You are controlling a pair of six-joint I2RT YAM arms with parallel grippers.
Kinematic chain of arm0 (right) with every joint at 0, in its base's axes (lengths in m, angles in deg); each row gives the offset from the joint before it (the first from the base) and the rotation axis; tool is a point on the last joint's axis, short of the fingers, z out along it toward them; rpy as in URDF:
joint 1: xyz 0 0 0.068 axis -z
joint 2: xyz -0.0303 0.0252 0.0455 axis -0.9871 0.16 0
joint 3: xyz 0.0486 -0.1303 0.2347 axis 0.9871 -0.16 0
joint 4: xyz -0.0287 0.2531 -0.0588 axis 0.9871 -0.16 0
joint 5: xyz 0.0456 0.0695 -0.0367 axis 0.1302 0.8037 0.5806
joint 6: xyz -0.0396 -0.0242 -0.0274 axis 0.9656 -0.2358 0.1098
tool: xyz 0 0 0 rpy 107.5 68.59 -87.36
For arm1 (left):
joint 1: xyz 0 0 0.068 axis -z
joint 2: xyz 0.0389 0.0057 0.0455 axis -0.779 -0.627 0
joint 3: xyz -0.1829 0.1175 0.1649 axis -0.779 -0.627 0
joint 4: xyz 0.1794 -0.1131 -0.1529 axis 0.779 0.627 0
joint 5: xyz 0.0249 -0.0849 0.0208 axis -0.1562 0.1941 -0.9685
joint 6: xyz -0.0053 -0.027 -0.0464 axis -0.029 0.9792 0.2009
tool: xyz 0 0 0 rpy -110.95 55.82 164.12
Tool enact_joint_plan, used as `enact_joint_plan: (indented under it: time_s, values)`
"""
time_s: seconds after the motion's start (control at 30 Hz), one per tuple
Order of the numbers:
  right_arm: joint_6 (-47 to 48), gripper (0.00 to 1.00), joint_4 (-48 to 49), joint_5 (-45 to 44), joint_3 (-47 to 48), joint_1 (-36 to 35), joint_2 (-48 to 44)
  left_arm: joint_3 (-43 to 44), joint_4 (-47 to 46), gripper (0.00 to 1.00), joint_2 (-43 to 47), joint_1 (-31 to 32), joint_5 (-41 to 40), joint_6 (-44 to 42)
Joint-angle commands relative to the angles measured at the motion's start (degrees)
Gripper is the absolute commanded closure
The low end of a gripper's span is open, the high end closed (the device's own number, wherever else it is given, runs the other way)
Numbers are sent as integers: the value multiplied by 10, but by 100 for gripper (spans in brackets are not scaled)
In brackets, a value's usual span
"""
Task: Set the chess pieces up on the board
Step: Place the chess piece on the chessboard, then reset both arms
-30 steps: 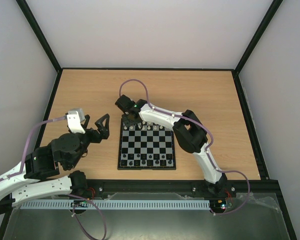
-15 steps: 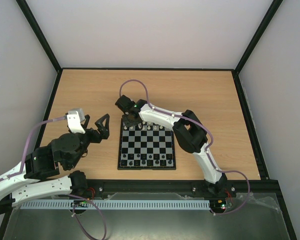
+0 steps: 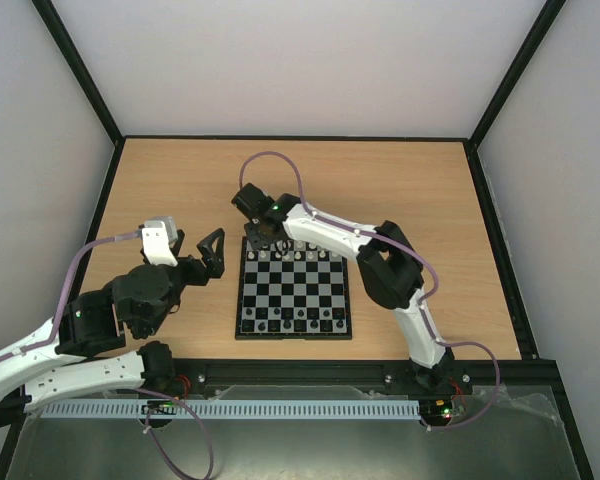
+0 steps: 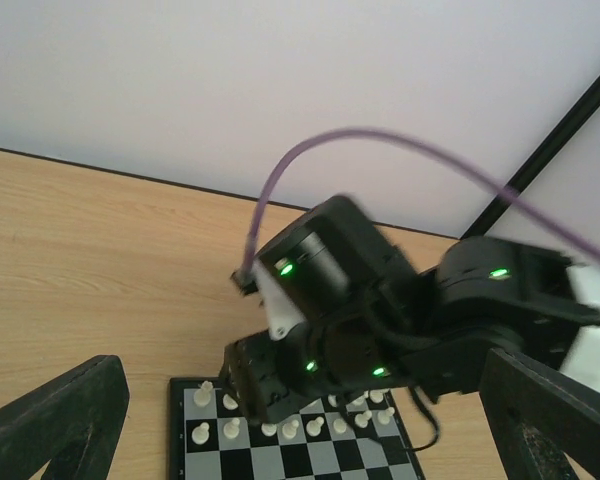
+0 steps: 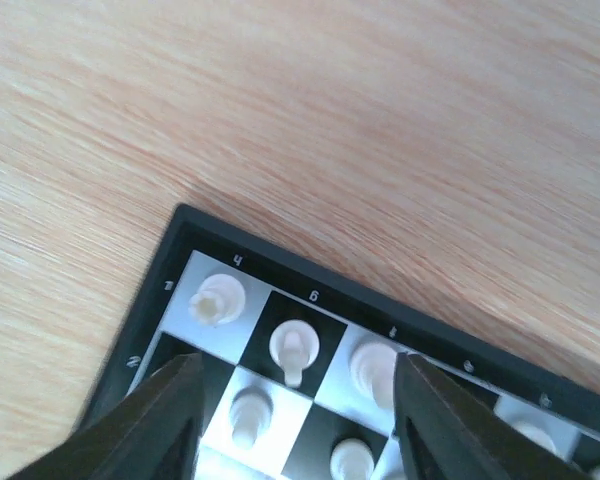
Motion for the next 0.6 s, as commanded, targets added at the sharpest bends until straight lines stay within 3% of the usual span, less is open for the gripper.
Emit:
enact_joint_plan:
  time_s: [0.0,0.1,0.33,0.57]
  values:
    - [1,40,-8,-8,-14,-4,-97,3,-9,0,-12,2,-13,8]
    - [2,1,5,-1,-35,-3,-149,7,-9,0,-19,2,-23,15]
    - [2,1,45,-41,-138,-3,-305,9,5,1,-49,0,-71,40]
    - [-2,1,157,-166,-363,24,-515,-43,-33,0,-70,-37,-70,80]
